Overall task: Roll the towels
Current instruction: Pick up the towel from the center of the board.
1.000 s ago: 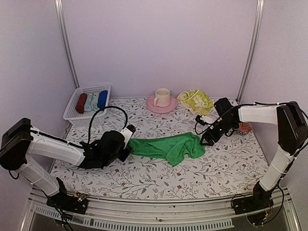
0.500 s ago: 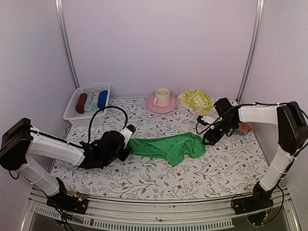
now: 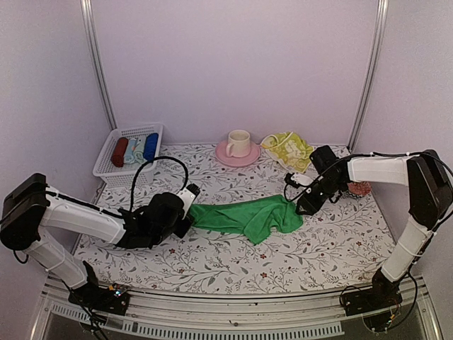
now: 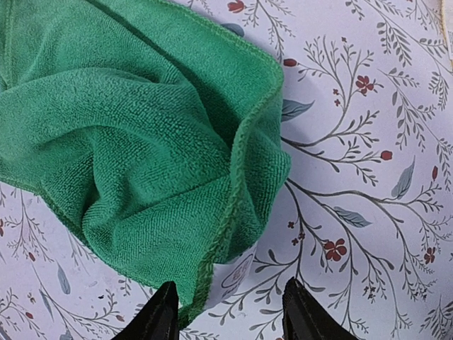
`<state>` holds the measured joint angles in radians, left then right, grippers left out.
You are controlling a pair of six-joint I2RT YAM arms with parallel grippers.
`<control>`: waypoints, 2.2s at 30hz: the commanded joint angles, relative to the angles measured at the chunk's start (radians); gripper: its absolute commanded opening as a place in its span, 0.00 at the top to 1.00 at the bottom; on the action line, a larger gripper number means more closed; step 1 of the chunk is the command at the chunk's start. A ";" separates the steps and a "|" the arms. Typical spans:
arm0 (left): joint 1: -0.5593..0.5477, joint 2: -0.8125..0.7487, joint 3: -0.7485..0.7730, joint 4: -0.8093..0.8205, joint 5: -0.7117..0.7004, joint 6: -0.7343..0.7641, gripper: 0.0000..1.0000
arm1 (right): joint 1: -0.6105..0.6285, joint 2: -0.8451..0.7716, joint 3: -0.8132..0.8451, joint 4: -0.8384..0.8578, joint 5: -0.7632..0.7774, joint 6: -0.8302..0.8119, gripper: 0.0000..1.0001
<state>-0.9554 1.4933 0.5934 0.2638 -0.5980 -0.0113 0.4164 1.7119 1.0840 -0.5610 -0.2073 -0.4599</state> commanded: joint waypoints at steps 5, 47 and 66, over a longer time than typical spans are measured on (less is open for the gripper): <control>0.006 0.010 0.016 0.006 -0.018 -0.001 1.00 | 0.003 -0.013 -0.025 -0.011 0.084 0.009 0.49; 0.007 0.010 0.019 0.001 -0.009 -0.006 1.00 | 0.082 -0.043 -0.139 0.108 0.221 -0.041 0.69; 0.028 -0.195 0.087 -0.065 -0.121 0.054 1.00 | 0.019 -0.200 -0.030 0.087 0.215 -0.038 0.98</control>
<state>-0.9543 1.4246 0.6243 0.2142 -0.6506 0.0040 0.4740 1.5864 0.9783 -0.4812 -0.0086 -0.5083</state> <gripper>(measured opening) 0.009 0.024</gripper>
